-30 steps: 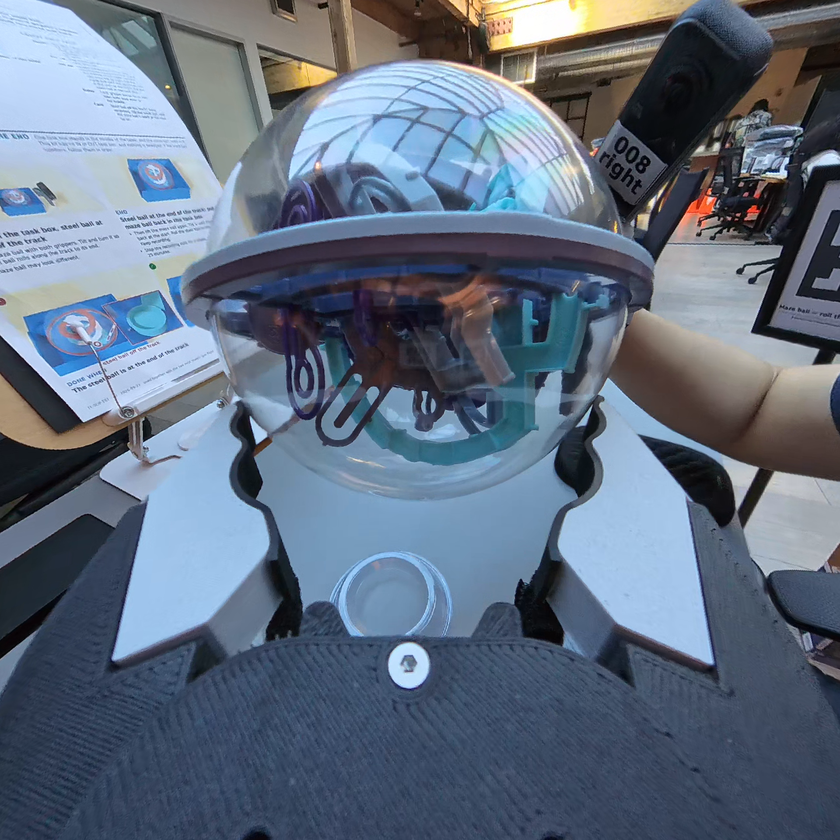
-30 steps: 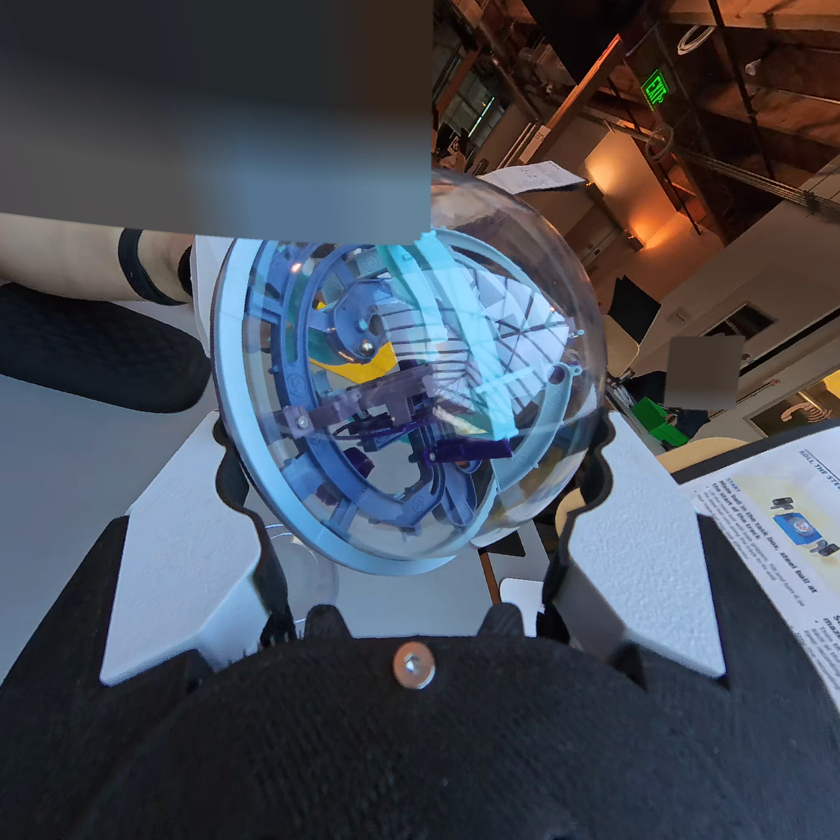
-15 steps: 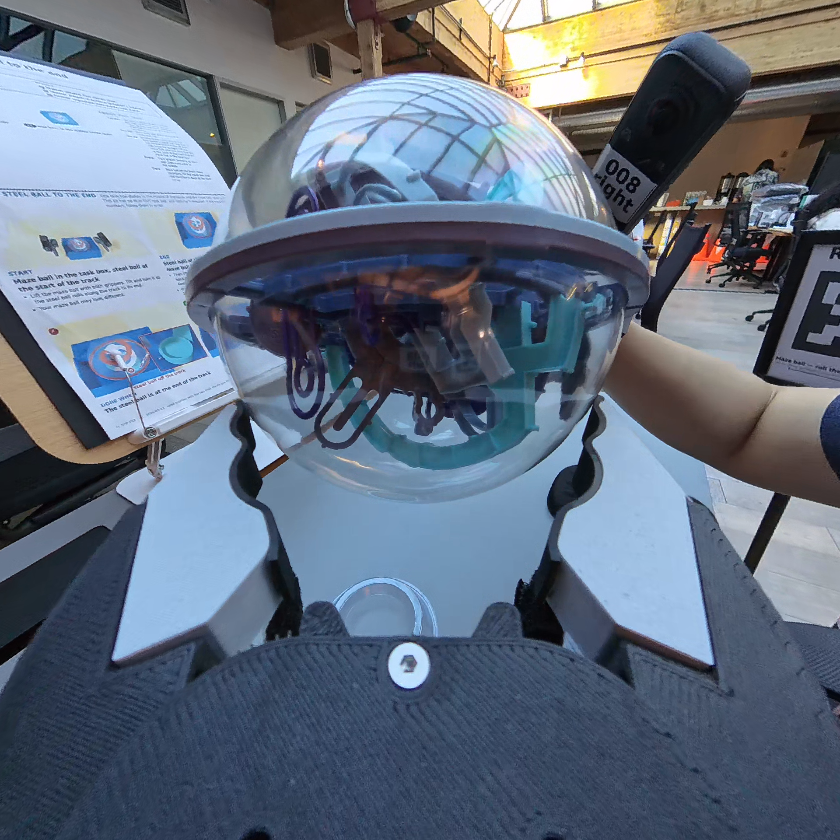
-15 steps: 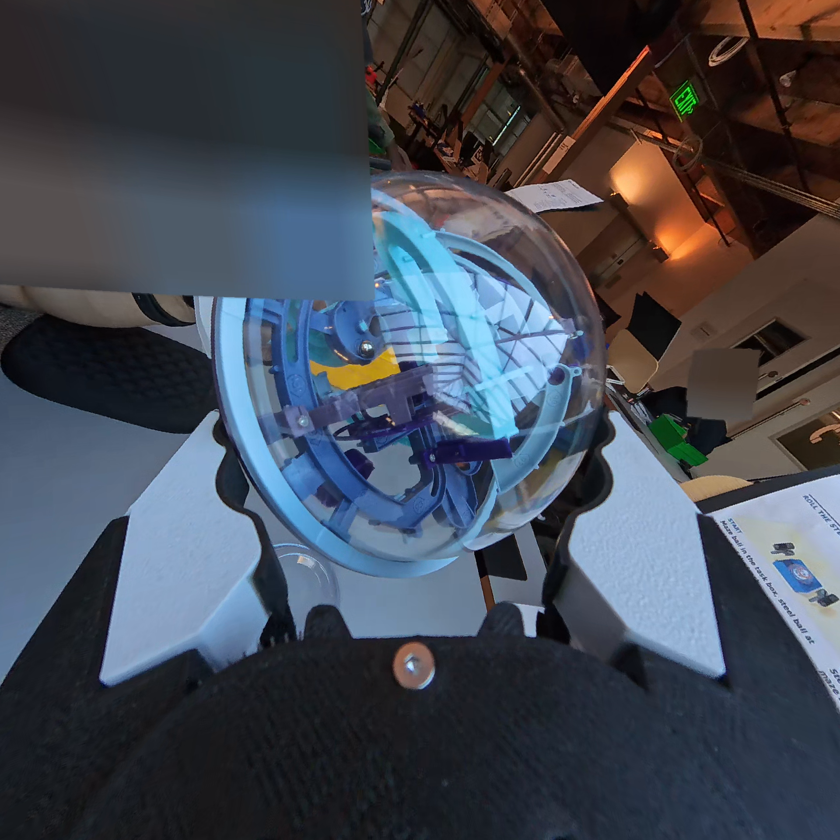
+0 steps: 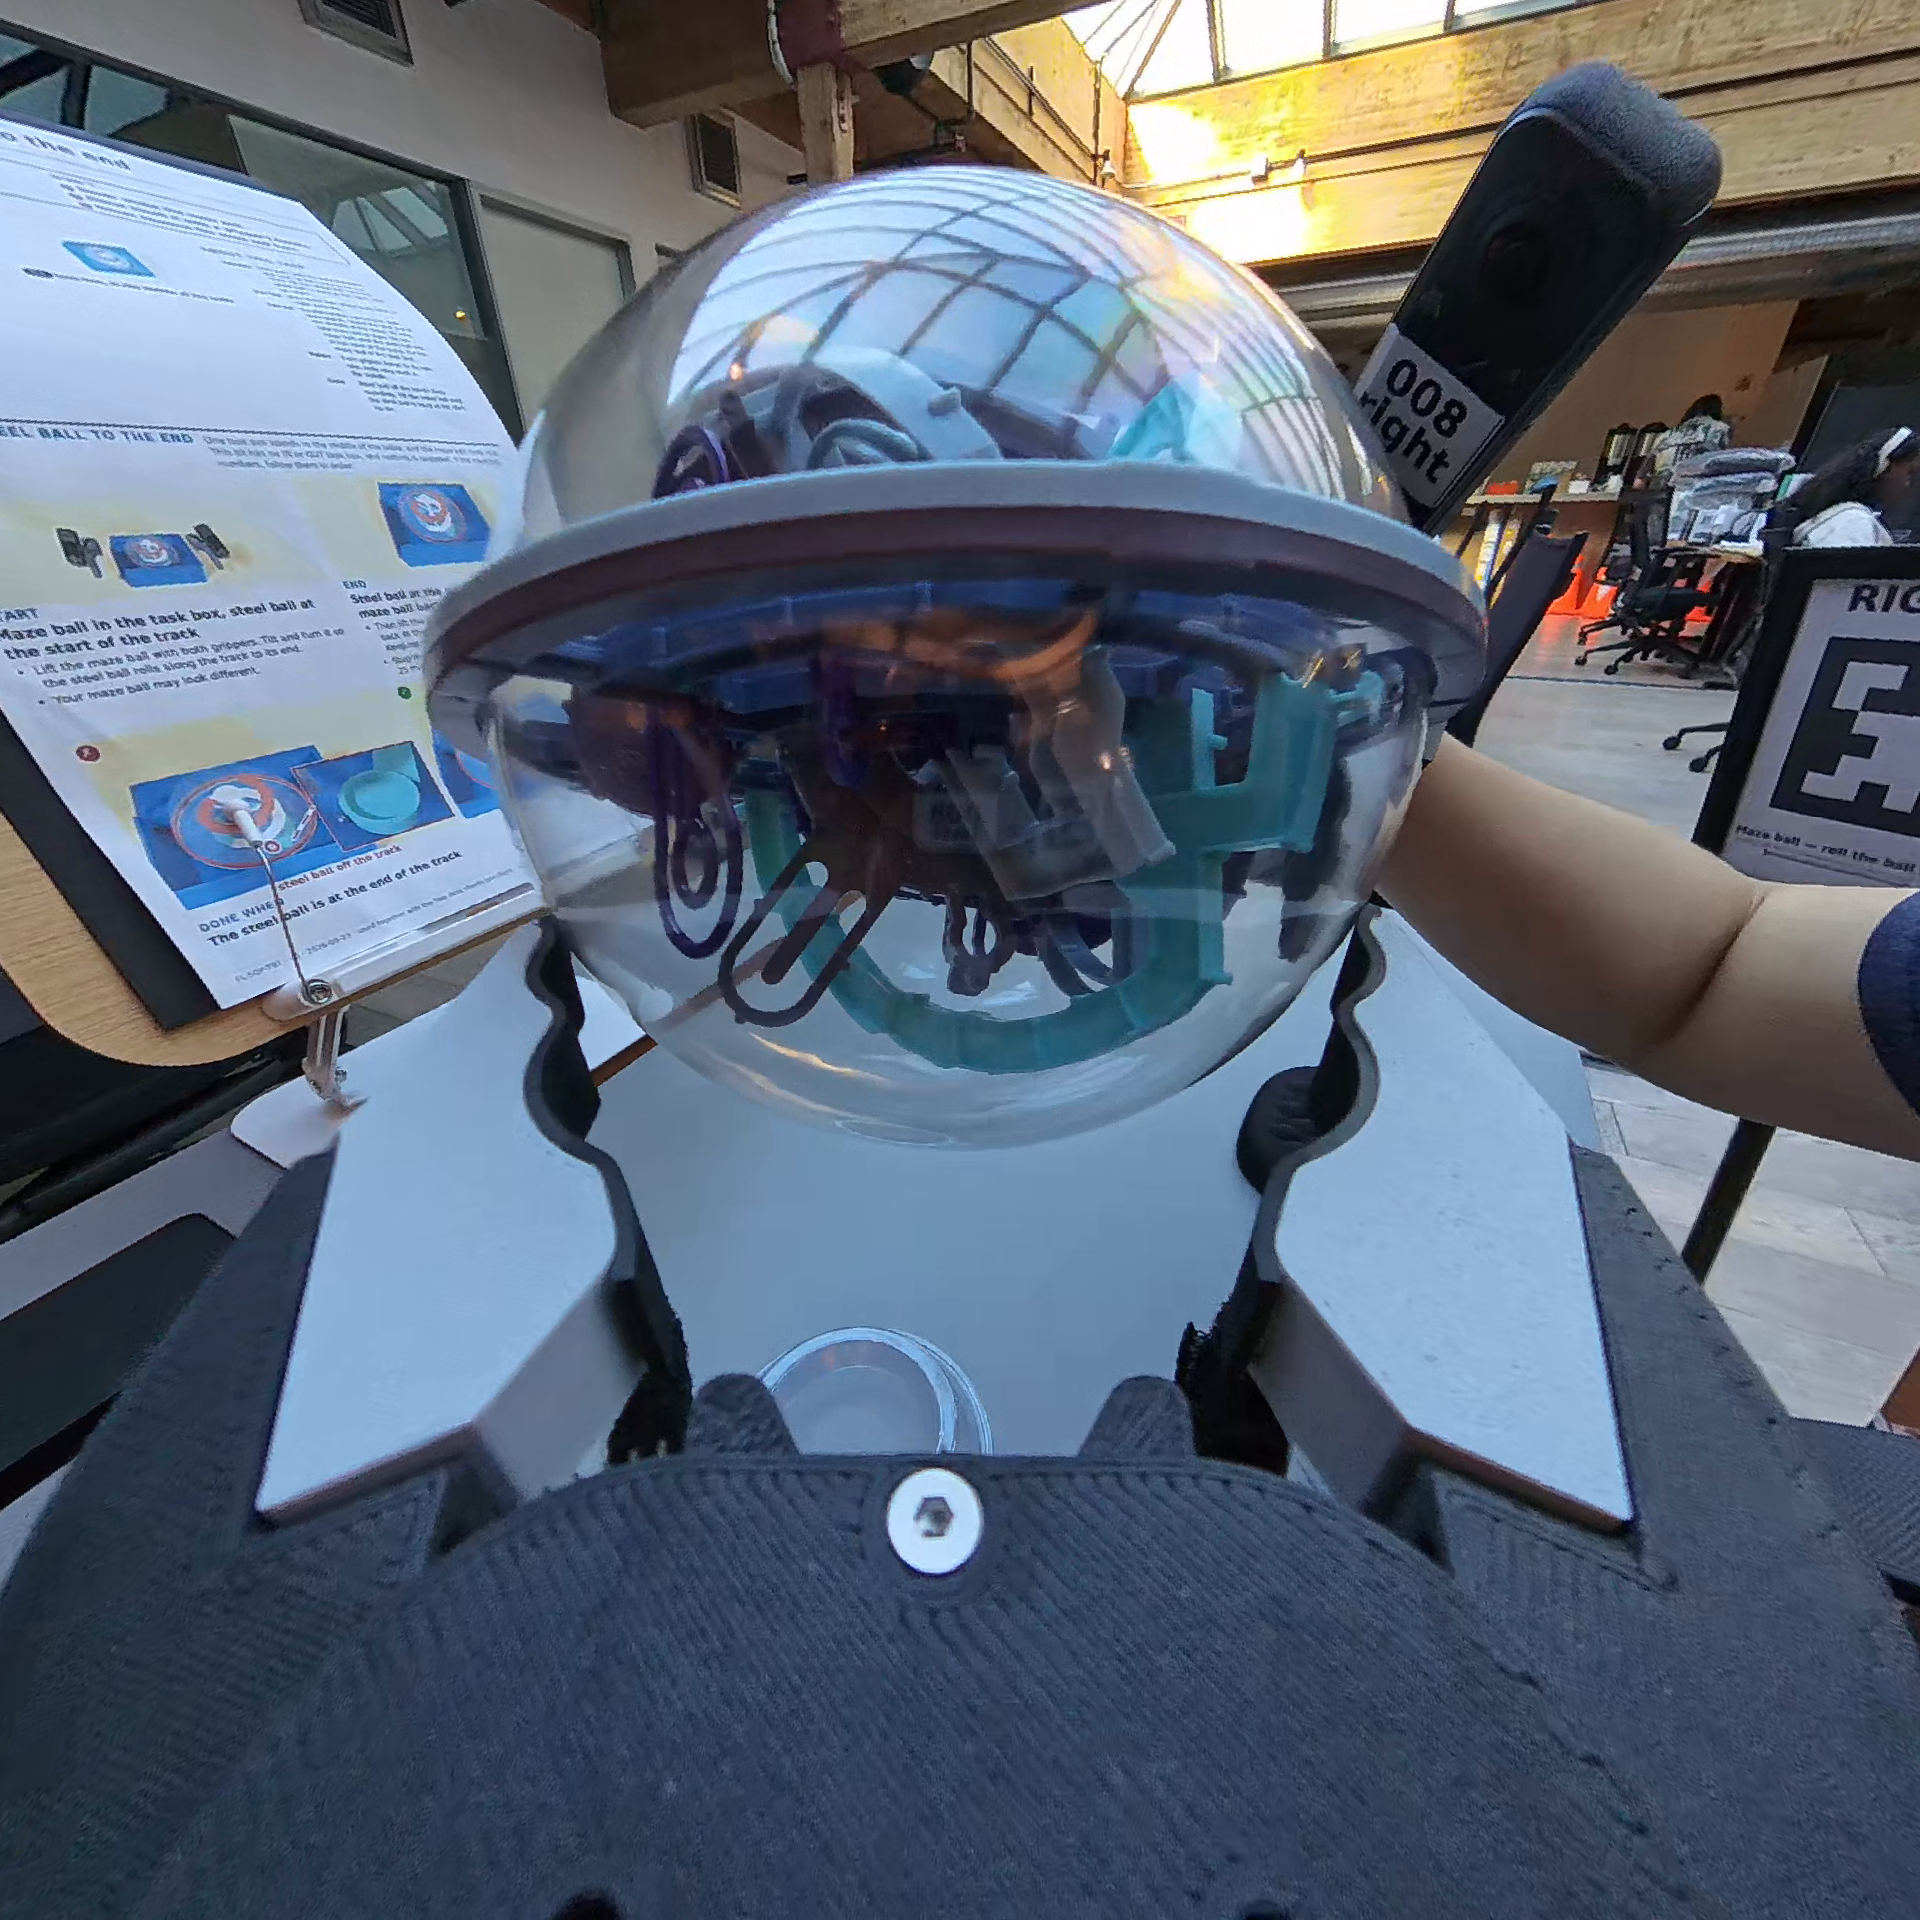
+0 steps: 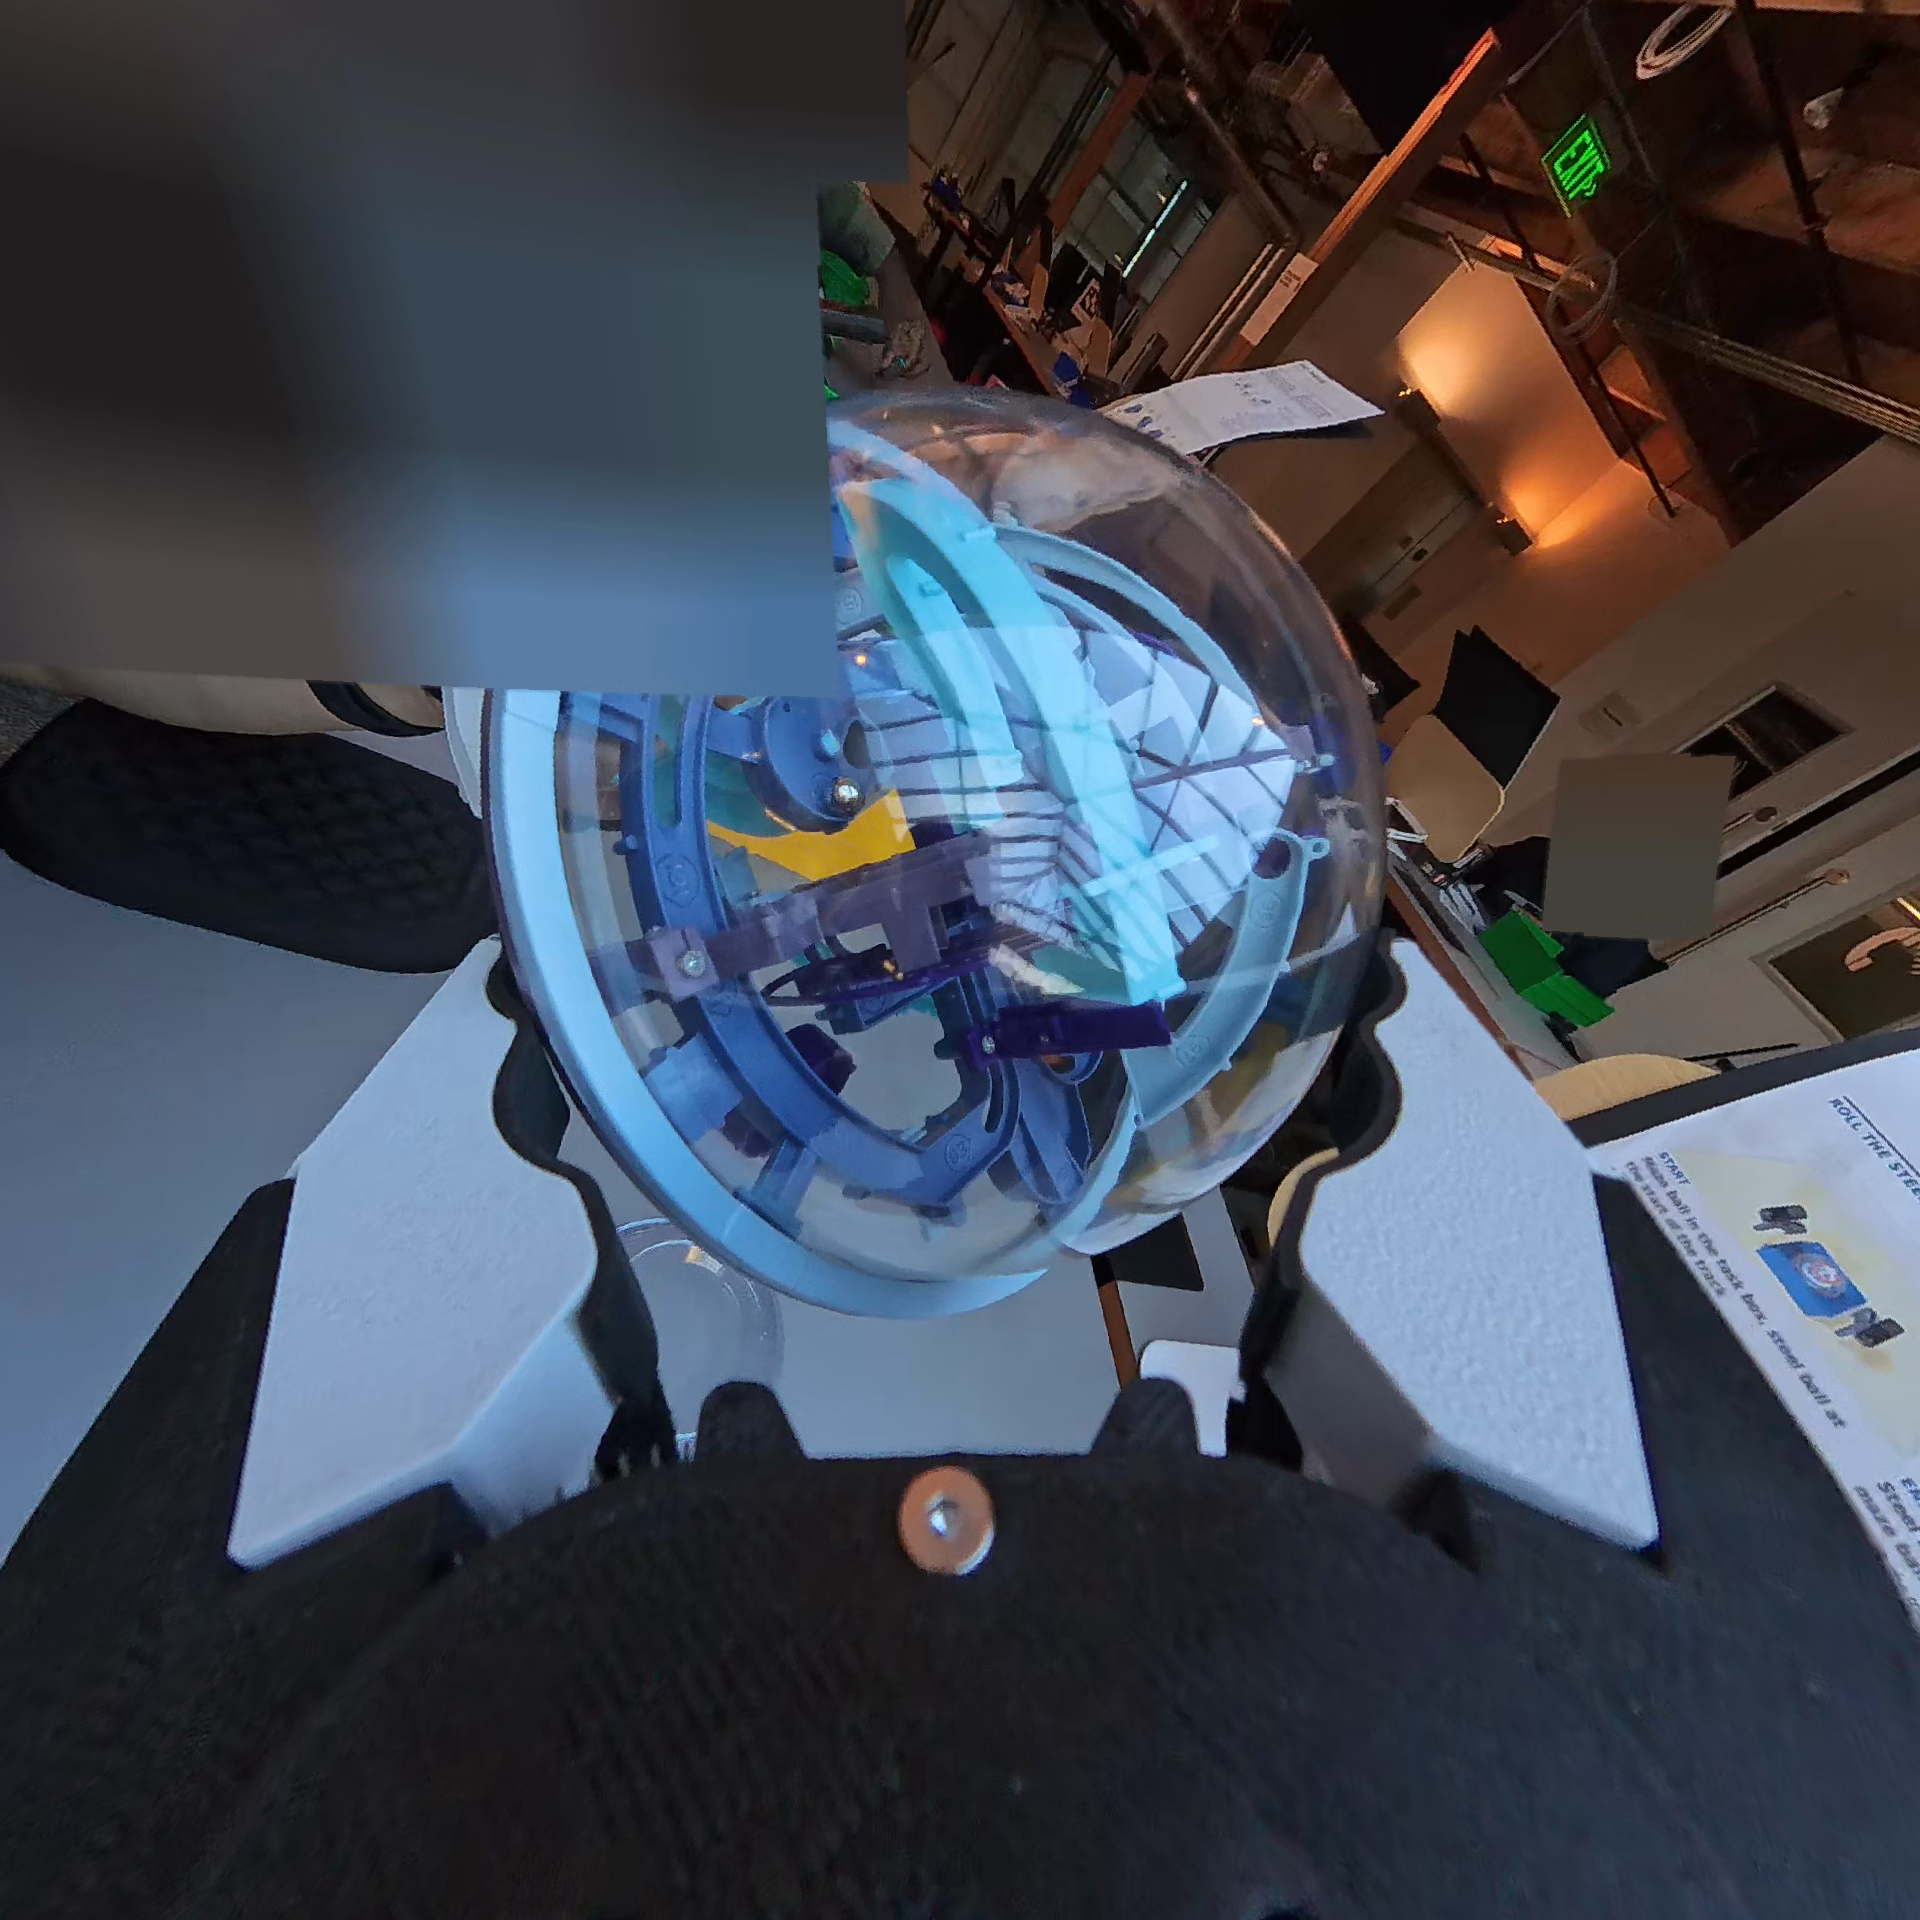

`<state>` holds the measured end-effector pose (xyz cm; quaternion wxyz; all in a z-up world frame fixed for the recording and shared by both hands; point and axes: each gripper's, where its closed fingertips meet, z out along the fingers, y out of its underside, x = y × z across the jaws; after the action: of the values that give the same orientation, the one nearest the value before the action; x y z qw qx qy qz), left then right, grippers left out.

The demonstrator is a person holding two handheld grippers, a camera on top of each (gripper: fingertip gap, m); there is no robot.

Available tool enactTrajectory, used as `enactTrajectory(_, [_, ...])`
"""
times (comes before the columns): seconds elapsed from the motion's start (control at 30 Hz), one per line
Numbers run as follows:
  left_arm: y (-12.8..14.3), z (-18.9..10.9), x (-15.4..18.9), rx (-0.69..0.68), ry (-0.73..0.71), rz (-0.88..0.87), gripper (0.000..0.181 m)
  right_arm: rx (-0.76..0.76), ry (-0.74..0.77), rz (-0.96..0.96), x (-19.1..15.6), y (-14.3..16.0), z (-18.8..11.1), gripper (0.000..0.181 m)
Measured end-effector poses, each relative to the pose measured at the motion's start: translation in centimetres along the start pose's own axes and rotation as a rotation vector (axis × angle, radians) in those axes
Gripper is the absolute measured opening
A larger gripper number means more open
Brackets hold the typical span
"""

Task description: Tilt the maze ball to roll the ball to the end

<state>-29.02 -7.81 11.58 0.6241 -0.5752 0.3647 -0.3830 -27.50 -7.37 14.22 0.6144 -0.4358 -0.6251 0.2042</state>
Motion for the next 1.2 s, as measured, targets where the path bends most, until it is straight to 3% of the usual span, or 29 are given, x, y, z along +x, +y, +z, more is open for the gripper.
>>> enactTrajectory(0.4, [1.7, 0.3, 0.2, -0.007, 0.053, -0.084, 0.141, -0.076, 0.004, 0.058, -0.8, 1.5, -0.1, 0.151])
enactTrajectory(1.2, [8.2, 0.4, 1.5, -0.063, 0.141, -0.329, 0.141, -0.212, -0.039, 0.252, -4.6, 6.5, 0.1, 0.151])
